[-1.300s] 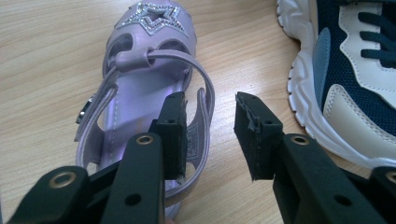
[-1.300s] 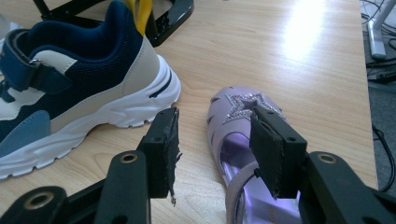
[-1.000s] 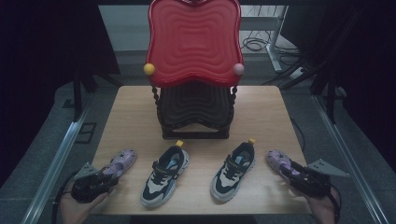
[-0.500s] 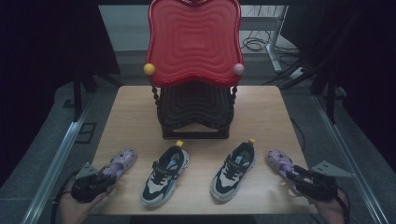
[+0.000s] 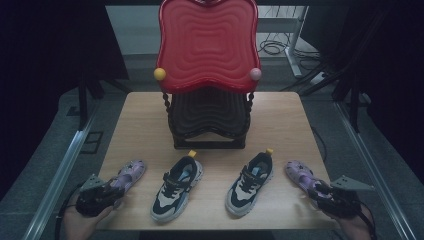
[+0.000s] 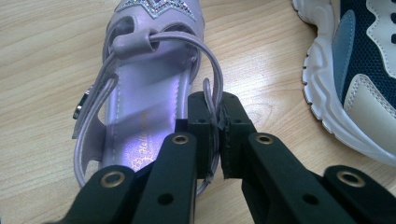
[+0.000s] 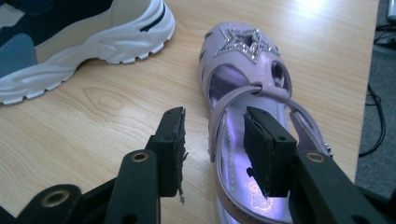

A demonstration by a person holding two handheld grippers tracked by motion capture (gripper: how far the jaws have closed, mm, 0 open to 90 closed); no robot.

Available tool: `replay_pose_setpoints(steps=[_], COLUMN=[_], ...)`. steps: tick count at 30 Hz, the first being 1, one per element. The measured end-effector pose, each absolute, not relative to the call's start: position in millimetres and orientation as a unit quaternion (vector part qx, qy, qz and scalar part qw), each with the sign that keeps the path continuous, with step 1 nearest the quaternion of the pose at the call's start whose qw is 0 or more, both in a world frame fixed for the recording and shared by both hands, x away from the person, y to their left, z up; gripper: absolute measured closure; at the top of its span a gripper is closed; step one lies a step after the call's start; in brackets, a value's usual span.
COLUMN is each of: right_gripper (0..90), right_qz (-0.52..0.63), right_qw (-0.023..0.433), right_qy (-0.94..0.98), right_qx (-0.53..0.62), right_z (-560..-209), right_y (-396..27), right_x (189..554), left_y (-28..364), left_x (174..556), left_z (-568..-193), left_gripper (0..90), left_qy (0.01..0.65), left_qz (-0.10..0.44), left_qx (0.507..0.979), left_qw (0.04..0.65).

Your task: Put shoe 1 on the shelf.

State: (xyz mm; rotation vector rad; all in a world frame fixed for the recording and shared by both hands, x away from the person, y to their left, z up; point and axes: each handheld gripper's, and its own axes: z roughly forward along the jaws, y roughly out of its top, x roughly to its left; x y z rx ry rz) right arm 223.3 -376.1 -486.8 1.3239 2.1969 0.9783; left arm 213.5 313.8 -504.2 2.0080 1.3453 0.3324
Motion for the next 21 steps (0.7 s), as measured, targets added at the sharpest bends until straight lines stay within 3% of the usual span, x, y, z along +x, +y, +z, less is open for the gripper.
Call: replay_pose_setpoints(steps=[21], right_gripper=[84.2], right_qz=[0.353], right_qw=[0.170], right_qy=[0.779], right_qx=[0.489], right_z=[-503], right_y=[-377], right_x=[232], left_y=[315], left_x=[214], left_z=[-505], left_gripper=[85.2], left_qy=[0.518], left_qz=[0.123], left_qx=[0.770], left_qw=[0.350])
